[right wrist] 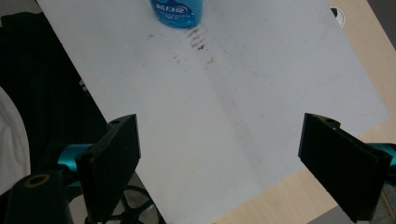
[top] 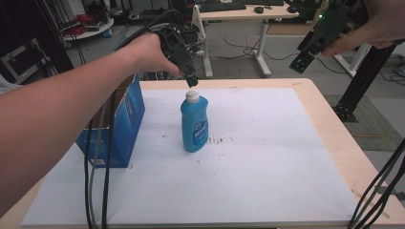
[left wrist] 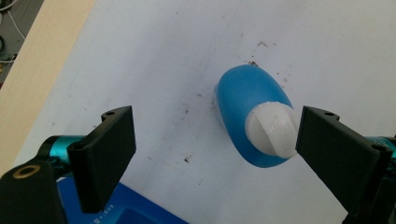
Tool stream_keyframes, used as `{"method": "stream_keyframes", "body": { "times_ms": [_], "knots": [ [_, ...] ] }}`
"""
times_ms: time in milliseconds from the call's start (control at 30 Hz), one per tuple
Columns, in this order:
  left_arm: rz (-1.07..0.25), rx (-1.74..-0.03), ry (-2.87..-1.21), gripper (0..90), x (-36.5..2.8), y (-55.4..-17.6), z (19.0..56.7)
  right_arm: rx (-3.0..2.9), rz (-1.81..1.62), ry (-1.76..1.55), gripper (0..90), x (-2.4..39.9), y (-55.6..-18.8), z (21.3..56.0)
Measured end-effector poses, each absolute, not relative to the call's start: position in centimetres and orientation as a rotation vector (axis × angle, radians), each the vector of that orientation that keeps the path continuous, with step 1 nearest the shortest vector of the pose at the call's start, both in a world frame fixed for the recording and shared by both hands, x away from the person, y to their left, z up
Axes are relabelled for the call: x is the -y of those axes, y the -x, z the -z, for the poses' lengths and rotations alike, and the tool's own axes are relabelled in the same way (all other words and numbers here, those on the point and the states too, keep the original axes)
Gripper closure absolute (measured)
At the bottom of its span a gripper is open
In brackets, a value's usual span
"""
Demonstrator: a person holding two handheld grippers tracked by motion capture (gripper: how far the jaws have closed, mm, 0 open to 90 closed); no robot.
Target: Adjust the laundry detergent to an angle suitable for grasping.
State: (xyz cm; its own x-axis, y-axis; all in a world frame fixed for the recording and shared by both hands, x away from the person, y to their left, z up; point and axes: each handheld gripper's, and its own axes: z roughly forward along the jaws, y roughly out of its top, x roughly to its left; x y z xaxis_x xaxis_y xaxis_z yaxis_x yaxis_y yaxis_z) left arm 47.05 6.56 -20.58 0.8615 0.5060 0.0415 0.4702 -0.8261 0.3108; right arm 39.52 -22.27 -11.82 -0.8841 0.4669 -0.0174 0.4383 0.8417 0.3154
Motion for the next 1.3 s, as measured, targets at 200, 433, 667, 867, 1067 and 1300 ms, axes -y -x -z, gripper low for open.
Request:
{"method": "stream_keyframes", "body": {
  "times_ms": [200,433,667,867,1067,1300],
  "knots": [
    [-0.171,-0.757,-2.735,12.2,-7.00,-47.19,20.42,-2.919,-0.457,-0.723,12.1,22.23,-39.74,11.70],
    [-0.180,-0.749,-2.741,12.2,-7.09,-47.10,20.39,-2.924,-0.456,-0.720,12.1,22.00,-39.94,11.76],
    [-0.181,-0.751,-2.745,12.2,-7.14,-47.20,20.44,-2.926,-0.459,-0.718,12.0,22.04,-40.04,11.79],
    [-0.176,-0.749,-2.746,12.2,-7.03,-47.17,20.45,-2.930,-0.456,-0.718,12.1,22.14,-40.10,11.81],
    [-0.178,-0.751,-2.746,12.2,-6.97,-47.18,20.46,-2.930,-0.454,-0.716,12.1,22.19,-40.01,11.81],
    [-0.170,-0.757,-2.741,12.2,-7.01,-47.27,20.47,-2.928,-0.453,-0.724,12.1,22.26,-39.94,11.78]
  ]
}}
